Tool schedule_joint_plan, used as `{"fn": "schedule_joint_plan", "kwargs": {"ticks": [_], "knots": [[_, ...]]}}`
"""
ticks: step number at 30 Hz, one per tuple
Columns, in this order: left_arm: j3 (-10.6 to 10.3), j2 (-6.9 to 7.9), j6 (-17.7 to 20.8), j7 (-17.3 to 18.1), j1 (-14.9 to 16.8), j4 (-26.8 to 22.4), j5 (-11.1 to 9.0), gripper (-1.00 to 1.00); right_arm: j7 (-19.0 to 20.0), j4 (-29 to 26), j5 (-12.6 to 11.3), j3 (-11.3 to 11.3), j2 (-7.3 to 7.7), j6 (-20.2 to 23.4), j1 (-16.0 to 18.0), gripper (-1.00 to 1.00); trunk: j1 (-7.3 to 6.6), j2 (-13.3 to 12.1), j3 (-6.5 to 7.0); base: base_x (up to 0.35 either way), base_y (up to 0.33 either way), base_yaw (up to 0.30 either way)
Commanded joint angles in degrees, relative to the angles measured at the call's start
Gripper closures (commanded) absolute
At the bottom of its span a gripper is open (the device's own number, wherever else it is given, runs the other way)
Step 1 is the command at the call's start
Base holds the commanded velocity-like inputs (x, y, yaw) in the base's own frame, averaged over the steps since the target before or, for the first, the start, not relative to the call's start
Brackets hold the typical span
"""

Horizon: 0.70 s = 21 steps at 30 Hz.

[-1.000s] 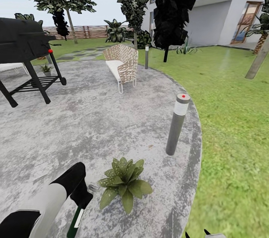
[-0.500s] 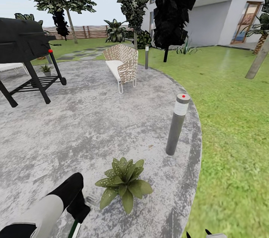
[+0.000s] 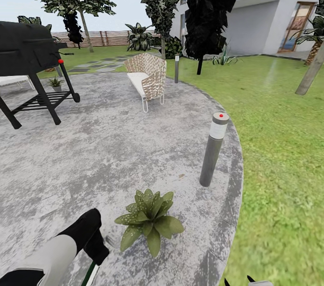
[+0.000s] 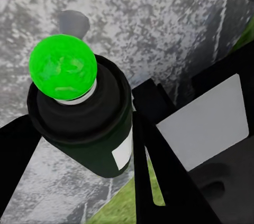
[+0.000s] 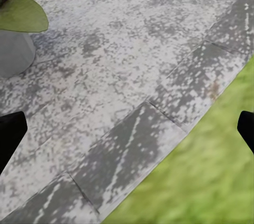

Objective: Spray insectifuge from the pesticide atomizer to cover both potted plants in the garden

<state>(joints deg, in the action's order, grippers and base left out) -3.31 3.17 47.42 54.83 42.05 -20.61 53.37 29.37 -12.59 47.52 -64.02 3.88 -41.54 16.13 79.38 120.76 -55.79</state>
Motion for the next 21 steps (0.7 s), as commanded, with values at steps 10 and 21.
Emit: {"fn": "schedule_joint_plan", "kwargs": {"ticks": [10, 21], "knots": [[-5.0, 0.91, 0.0, 1.0, -1.3, -0.6, 0.2, 1.0, 0.5, 0.0, 0.1, -0.5, -0.4, -0.1, 0.0, -1.0, -0.01, 0.0, -0.05, 0.0, 0.0, 0.0], [-4.4, 0.79, 0.2, 0.9, -1.3, -0.8, -0.1, 1.0, 0.5, -0.1, 0.0, -0.5, -0.43, -0.1, 0.0, -1.0, -0.01, 0.0, -0.05, -0.009, -0.016, 0.102]]}}
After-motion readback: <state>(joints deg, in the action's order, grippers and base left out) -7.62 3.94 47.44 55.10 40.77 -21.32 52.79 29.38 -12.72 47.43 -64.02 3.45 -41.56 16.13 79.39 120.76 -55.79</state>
